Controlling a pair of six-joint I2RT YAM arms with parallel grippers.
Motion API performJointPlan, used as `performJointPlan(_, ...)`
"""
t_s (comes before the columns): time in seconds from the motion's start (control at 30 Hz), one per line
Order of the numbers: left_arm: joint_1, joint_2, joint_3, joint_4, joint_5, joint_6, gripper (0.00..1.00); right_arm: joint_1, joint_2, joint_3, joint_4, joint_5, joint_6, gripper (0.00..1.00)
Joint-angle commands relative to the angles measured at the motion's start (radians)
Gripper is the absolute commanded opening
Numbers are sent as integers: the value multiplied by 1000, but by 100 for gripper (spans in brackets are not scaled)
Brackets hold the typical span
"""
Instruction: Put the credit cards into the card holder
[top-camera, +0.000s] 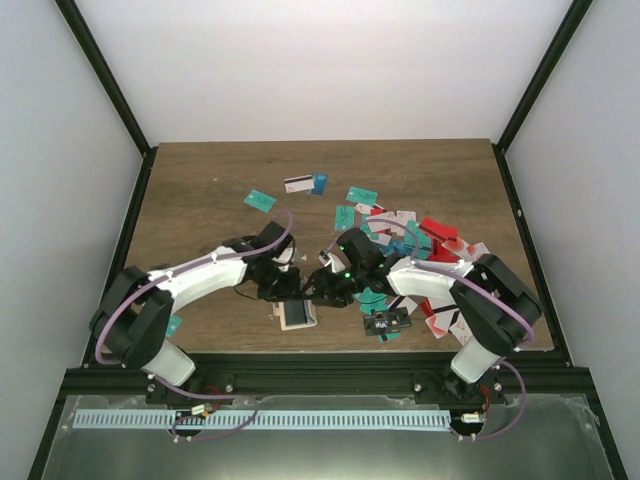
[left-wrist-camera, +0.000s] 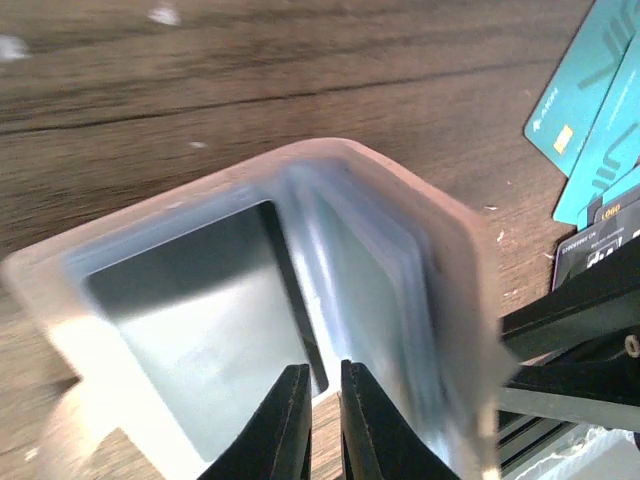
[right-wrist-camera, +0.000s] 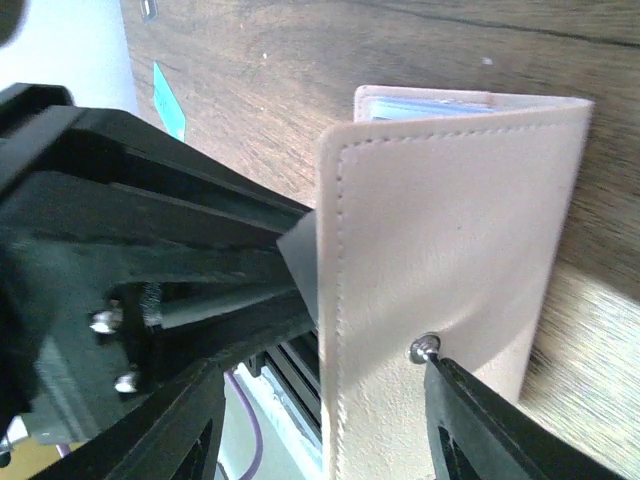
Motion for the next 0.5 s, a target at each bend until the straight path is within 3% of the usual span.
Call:
performJointPlan(0.0, 50, -104, -50, -44, -50, -34, 13, 45, 61, 85, -3, -20, -2, 57)
performJointPlan(0.23, 99, -269, -130, -107, -117, -55, 27, 100, 156, 188, -48, -23, -24, 57)
performJointPlan(0.47, 109, -350, -174, -156, -168, -36, 30, 109, 186, 209, -55, -23, -36, 55)
